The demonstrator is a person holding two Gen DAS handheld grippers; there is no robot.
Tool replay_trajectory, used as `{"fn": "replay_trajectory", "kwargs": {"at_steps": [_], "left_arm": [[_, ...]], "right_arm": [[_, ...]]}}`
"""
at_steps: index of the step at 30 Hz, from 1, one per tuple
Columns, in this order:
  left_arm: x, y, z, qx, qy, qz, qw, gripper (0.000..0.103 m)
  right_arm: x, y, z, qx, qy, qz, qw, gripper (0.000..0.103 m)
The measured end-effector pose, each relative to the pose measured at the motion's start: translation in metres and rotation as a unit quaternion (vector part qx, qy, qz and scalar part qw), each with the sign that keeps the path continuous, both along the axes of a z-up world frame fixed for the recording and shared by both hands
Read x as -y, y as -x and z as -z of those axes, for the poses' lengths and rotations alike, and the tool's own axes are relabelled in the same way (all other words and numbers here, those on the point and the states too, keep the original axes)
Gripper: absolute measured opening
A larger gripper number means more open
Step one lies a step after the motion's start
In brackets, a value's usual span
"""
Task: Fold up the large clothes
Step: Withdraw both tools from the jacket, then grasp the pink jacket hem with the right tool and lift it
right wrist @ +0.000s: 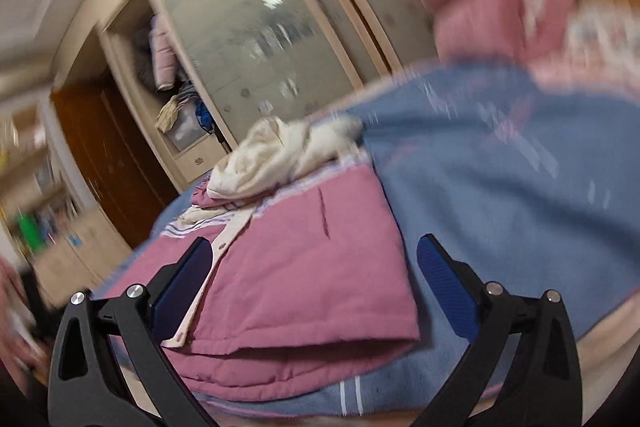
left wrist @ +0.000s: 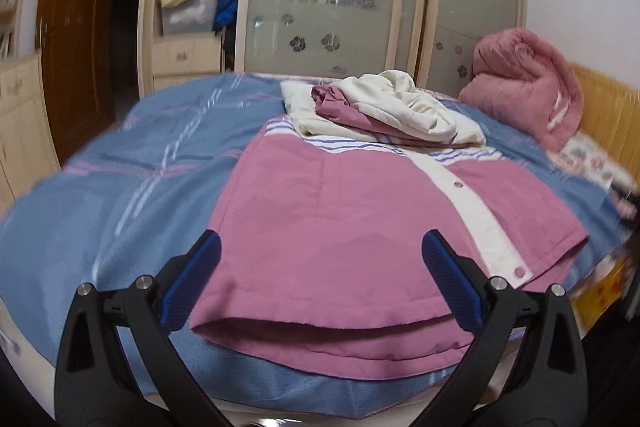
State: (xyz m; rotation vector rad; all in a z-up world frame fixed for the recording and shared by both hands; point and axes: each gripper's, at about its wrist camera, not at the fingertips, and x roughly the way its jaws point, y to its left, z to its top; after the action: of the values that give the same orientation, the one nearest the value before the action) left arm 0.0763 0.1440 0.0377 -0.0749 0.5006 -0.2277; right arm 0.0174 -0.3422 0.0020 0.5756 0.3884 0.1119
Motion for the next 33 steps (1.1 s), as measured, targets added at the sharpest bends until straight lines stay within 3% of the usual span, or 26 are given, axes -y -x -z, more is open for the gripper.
{"fn": "replay_trajectory", "kwargs": {"at_steps": [2, 6, 10, 14, 17, 27, 30, 33], "left_arm": [[-0.008, -0.003, -0.001, -0.005, 0.039, 0.003, 0.9992, 0.101], [-0.005, -0.009, -0.003, -0.013, 0.064, 0.014, 0.9978, 0.101], [0.003, -0.008, -0.006, -0.007, 0.067, 0.026, 0.9974, 0.101], [0.007, -0.006, -0.007, -0.005, 0.070, 0.033, 0.9970, 0.101], [0.005, -0.005, -0.008, -0.005, 0.075, 0.032, 0.9967, 0.101], [-0.011, -0.002, -0.002, -0.017, 0.092, 0.018, 0.9954, 0.101], [-0.021, -0.002, 0.004, -0.031, 0.115, 0.011, 0.9928, 0.101], [-0.040, 0.003, 0.012, -0.042, 0.185, 0.005, 0.9818, 0.101]], "right_arm": [[0.019, -0.008, 0.022, -0.023, -0.074, -0.005, 0.997, 0.102], [0.028, -0.012, 0.050, -0.045, -0.142, -0.020, 0.989, 0.102], [0.015, -0.016, 0.073, -0.069, -0.170, -0.048, 0.982, 0.102], [-0.010, -0.007, 0.078, -0.052, -0.165, -0.072, 0.982, 0.102], [-0.026, -0.002, 0.085, -0.043, -0.199, -0.097, 0.974, 0.102], [-0.061, -0.009, 0.086, -0.044, -0.243, -0.103, 0.963, 0.102], [-0.070, -0.013, 0.082, -0.039, -0.259, -0.110, 0.959, 0.102], [-0.081, -0.020, 0.080, -0.042, -0.281, -0.126, 0.950, 0.102]]}}
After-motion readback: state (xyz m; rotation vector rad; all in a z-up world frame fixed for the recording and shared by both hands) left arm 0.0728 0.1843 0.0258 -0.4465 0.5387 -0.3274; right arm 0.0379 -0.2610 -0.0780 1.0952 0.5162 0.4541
